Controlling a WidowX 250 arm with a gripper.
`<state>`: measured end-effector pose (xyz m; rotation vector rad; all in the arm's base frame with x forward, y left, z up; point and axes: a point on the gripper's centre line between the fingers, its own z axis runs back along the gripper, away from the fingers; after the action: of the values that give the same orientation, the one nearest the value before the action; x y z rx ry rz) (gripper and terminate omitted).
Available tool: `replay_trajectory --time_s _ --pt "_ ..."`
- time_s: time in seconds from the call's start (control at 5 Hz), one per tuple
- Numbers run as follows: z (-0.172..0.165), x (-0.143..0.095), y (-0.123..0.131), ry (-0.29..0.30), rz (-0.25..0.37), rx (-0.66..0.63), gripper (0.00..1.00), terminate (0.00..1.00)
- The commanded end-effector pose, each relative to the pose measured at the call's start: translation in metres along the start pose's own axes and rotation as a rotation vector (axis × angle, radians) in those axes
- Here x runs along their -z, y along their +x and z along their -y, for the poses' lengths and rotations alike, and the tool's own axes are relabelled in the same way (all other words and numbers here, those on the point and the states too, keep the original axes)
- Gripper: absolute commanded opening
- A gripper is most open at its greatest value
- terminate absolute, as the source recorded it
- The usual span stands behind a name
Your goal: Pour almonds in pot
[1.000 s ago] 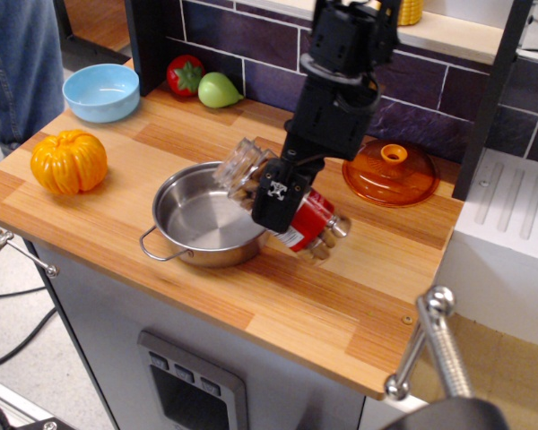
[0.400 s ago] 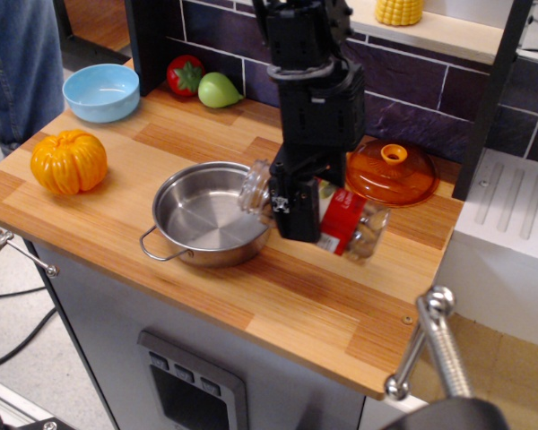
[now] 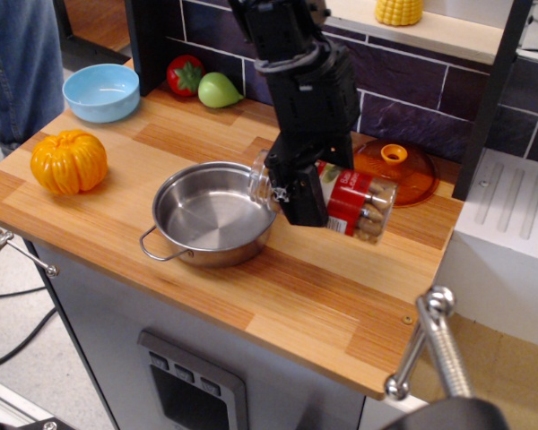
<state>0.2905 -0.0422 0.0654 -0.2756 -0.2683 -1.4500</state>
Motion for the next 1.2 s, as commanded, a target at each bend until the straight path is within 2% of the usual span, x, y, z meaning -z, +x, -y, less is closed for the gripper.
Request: replay_trajectory --time_s 0.0,0.4,0.8,1.0 --pt "0.009 -0.020 0.003 0.176 0.131 0.031 0.00 0.00" --pt "0.028 -0.032 0.001 0.252 0.243 -0.015 0.00 0.00" --pt "0.029 -0.029 0.004 0.317 0.280 -0.059 0.00 0.00" --pt "0.023 -0.030 0.003 0.275 0.282 -0.061 0.00 0.00"
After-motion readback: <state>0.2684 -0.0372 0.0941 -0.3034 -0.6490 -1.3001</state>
